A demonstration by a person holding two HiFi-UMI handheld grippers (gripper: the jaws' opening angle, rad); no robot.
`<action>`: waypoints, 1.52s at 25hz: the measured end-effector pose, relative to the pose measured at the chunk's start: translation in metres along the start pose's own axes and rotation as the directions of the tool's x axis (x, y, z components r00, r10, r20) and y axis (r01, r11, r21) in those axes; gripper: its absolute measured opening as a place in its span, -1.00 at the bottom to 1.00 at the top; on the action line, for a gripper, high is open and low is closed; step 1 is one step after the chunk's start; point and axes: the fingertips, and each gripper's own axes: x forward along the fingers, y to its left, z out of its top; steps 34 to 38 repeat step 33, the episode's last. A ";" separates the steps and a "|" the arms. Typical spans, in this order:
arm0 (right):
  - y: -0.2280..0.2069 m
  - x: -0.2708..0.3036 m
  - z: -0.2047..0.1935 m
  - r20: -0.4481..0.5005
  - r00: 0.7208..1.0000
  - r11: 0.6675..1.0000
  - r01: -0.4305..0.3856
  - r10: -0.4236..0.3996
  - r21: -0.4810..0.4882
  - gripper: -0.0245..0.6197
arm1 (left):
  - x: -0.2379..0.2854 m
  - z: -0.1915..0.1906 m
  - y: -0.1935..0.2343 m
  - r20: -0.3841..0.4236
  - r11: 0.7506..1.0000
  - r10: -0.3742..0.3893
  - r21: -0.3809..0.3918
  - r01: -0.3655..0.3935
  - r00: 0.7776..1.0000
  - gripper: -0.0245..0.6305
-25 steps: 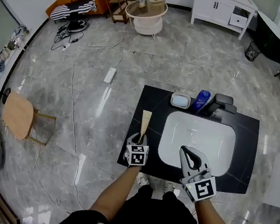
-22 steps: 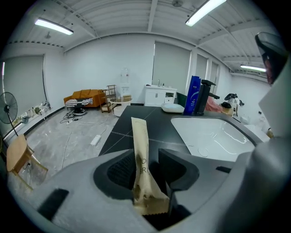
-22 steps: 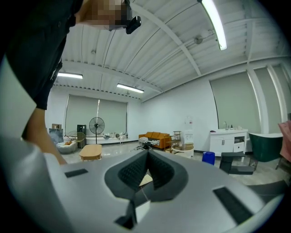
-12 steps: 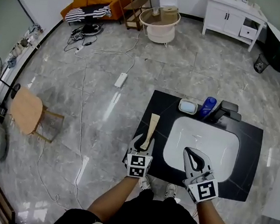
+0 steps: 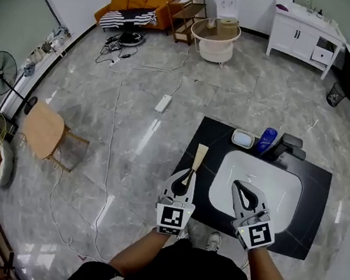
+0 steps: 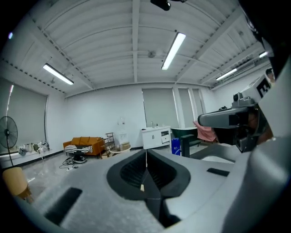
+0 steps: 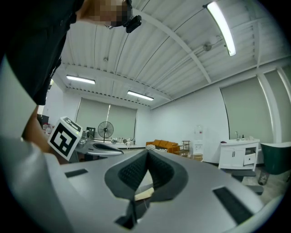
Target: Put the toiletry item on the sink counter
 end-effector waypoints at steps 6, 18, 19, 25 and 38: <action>-0.004 0.001 0.021 0.027 1.000 1.000 -0.005 0.005 -0.029 -0.91 | -0.012 0.012 0.003 0.036 0.998 0.008 -0.055 -0.006 0.999 -0.89; -0.008 -0.007 0.046 0.081 0.996 0.997 0.038 -0.032 -0.070 -0.91 | -0.018 0.023 -0.001 0.020 0.996 -0.008 -0.086 0.010 1.000 -0.89; -0.009 -0.006 0.047 0.086 0.996 0.997 0.040 -0.034 -0.068 -0.91 | -0.017 0.024 -0.001 0.020 0.996 -0.009 -0.087 0.010 1.000 -0.89; -0.013 -0.009 0.051 0.101 0.994 0.996 0.055 -0.048 -0.073 -0.91 | -0.017 0.025 -0.004 0.033 0.995 -0.015 -0.098 0.019 0.999 -0.89; -0.011 -0.008 0.053 0.109 0.993 0.997 0.052 -0.045 -0.063 -0.91 | -0.019 0.026 -0.001 0.030 0.995 -0.018 -0.096 0.021 0.999 -0.89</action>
